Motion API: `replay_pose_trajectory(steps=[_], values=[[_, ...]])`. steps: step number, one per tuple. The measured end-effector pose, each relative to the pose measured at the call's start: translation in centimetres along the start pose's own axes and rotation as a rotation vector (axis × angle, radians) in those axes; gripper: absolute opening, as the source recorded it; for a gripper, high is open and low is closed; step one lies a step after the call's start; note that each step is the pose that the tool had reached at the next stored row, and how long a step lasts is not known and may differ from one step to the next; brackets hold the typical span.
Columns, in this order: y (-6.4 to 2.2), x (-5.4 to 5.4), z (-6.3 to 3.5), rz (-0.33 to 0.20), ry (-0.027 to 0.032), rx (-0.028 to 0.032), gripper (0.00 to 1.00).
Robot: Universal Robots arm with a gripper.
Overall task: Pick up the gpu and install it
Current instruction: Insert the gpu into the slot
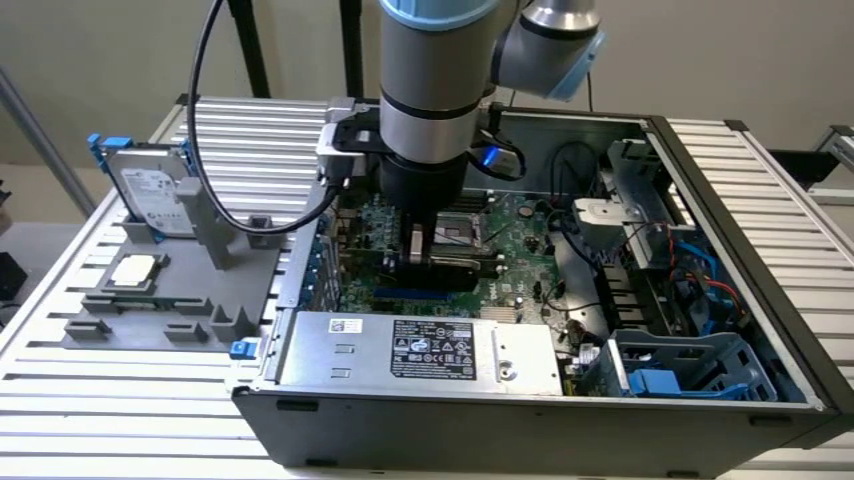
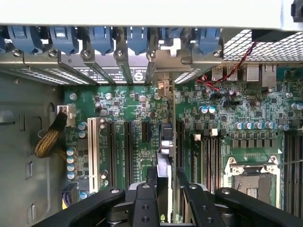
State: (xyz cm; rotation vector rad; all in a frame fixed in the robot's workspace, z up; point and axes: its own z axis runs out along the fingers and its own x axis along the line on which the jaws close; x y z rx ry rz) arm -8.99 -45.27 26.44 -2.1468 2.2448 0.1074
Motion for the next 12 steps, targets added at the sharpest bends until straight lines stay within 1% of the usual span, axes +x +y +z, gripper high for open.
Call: replay_pose_trajectory(steps=[2,4,8,12], values=[[0.01,0.00,0.00,0.000,0.0001,-0.0006,0.00],[0.01,0.00,-0.01,0.000,0.0005,-0.0025,0.00],[0.01,-0.01,-0.21,0.000,0.0019,-0.0029,0.00],[0.00,-0.04,-0.56,0.000,0.0054,-0.0026,0.00]])
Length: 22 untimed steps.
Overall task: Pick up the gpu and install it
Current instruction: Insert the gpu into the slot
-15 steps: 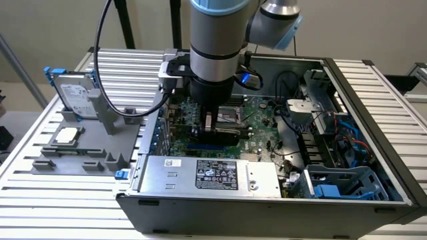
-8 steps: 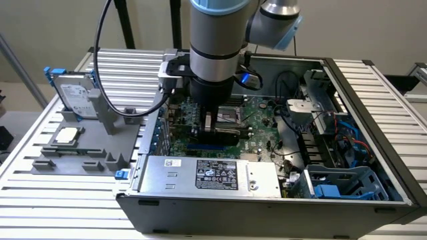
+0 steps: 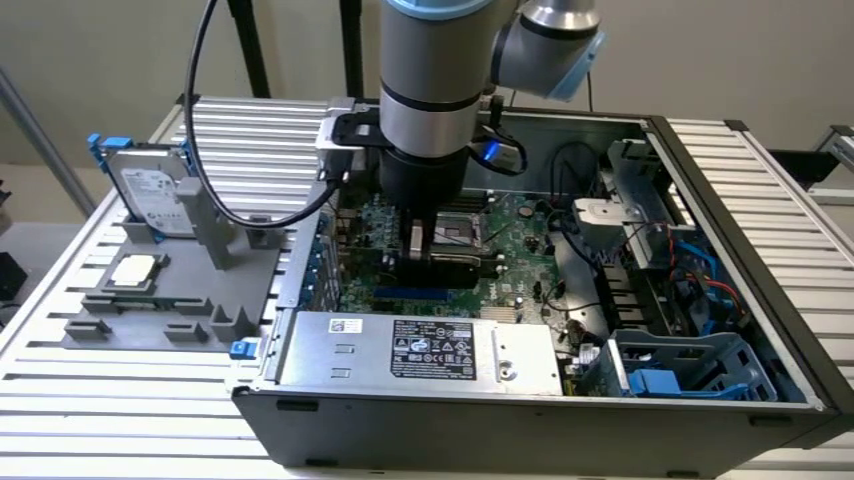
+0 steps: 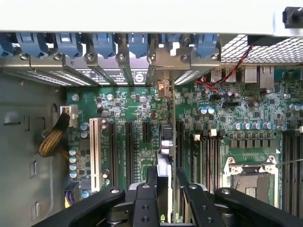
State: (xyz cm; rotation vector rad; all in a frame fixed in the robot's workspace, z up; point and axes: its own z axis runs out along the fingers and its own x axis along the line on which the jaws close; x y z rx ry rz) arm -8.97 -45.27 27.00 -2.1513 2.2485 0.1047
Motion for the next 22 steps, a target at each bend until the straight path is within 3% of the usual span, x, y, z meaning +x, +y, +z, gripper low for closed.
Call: replay_pose_trajectory(steps=[3,4,6,15,22], values=[[0.00,0.01,0.00,0.000,0.0095,0.0002,0.00],[0.01,0.01,0.03,0.001,0.0164,0.0005,0.00],[0.00,0.01,0.10,0.001,0.0238,0.0009,0.00],[0.22,-0.23,0.29,0.001,0.0264,0.0010,0.00],[0.48,-0.40,0.63,0.001,0.0318,0.0012,0.00]])
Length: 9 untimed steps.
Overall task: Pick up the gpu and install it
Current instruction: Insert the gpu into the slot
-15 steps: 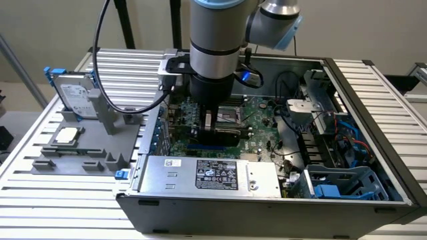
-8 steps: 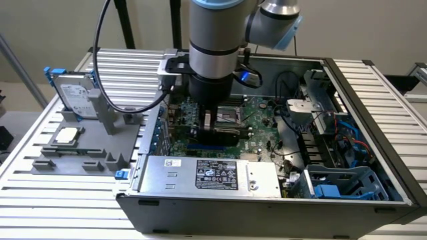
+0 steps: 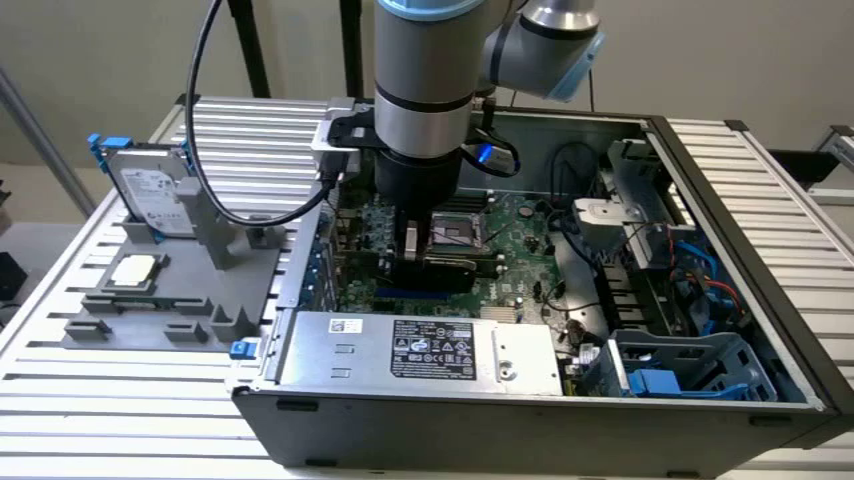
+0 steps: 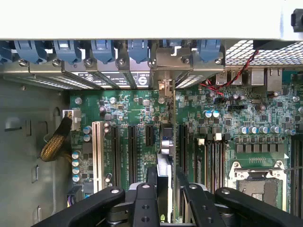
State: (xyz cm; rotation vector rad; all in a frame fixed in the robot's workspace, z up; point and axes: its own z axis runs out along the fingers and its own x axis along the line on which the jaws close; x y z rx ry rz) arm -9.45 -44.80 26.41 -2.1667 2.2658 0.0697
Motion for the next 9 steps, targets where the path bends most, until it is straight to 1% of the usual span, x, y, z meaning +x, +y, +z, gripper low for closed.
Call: replay_pose_trajectory(steps=[9], values=[[0.22,-0.11,0.46,0.000,0.0065,-0.0006,0.00]])
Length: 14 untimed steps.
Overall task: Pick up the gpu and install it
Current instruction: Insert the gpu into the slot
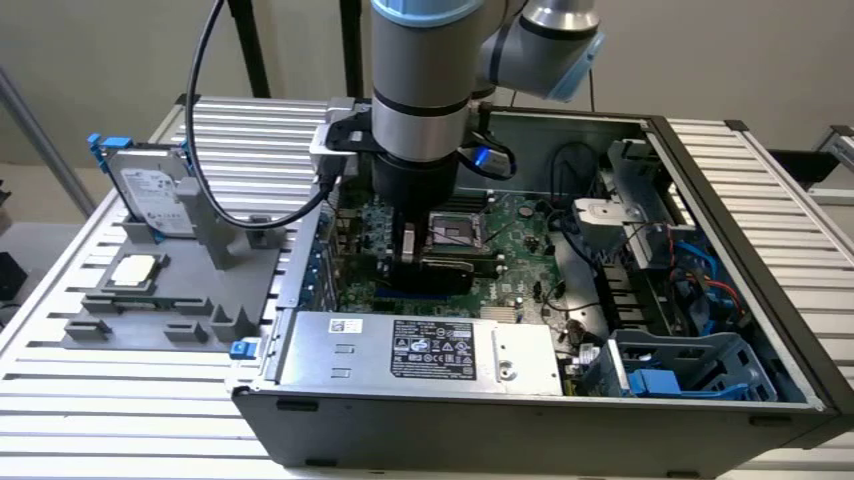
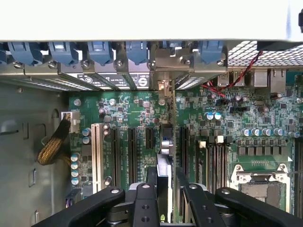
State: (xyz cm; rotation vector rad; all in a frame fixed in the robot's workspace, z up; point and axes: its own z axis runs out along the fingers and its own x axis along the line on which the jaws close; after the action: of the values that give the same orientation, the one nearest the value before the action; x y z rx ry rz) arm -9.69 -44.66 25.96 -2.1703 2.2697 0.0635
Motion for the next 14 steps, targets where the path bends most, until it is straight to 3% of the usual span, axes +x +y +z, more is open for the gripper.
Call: replay_pose_trajectory(steps=[14], values=[[0.04,-0.15,0.69,0.000,0.0037,-0.0004,0.00]])
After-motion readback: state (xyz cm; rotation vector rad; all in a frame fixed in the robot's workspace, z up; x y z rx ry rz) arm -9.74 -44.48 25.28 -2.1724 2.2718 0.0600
